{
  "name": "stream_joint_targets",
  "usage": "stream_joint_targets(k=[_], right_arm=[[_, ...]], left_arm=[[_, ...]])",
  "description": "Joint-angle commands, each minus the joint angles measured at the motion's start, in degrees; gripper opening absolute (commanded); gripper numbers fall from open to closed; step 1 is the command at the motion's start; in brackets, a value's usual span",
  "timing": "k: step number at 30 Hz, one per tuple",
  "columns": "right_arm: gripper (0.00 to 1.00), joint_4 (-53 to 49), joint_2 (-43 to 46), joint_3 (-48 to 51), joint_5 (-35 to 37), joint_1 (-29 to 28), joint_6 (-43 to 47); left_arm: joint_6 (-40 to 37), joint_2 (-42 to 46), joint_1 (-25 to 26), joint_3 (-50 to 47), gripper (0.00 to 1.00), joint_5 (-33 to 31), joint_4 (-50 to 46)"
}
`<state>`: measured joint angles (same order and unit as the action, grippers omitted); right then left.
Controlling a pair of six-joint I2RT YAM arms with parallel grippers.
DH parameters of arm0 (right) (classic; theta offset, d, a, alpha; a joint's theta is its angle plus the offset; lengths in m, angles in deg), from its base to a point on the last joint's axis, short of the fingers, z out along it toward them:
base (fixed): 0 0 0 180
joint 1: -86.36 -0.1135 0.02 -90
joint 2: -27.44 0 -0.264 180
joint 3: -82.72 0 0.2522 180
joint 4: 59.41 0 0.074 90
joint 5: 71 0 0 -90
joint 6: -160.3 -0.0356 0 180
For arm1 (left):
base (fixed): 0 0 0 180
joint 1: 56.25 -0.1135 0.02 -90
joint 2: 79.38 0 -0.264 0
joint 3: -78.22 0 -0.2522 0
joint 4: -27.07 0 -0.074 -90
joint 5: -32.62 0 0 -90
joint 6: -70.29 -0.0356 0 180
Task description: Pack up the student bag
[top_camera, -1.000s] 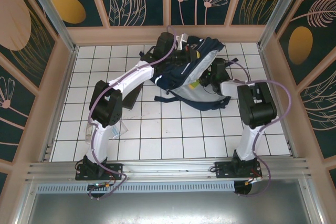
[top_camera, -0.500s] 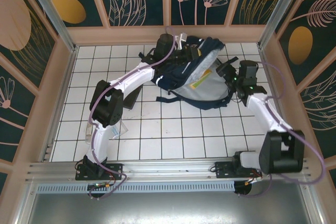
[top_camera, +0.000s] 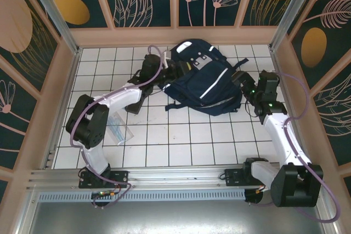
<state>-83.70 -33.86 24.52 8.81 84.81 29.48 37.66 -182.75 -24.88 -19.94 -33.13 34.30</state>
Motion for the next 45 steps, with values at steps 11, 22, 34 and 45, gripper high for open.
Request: stream_joint_targets(k=[11, 22, 34, 45], right_arm=[[0.98, 4.3, -6.2, -0.3, 3.5, -10.6, -3.1], [0.98, 6.2, -6.3, 0.8, 5.6, -11.5, -4.1], [0.96, 8.2, -5.6, 2.7, 3.1, -14.3, -2.6], [0.77, 11.7, -0.9, 6.3, 4.1, -32.2, -2.4]], left_arm=[[9.5, -2.0, -2.6, -14.4, 0.71, -10.3, 5.7], [8.3, -6.3, -2.6, -12.7, 0.69, -14.3, -0.7], [15.7, -14.6, -2.0, -8.9, 0.2, -9.5, 11.1], [28.5, -6.5, 1.0, -14.0, 0.0, -10.8, 23.4]])
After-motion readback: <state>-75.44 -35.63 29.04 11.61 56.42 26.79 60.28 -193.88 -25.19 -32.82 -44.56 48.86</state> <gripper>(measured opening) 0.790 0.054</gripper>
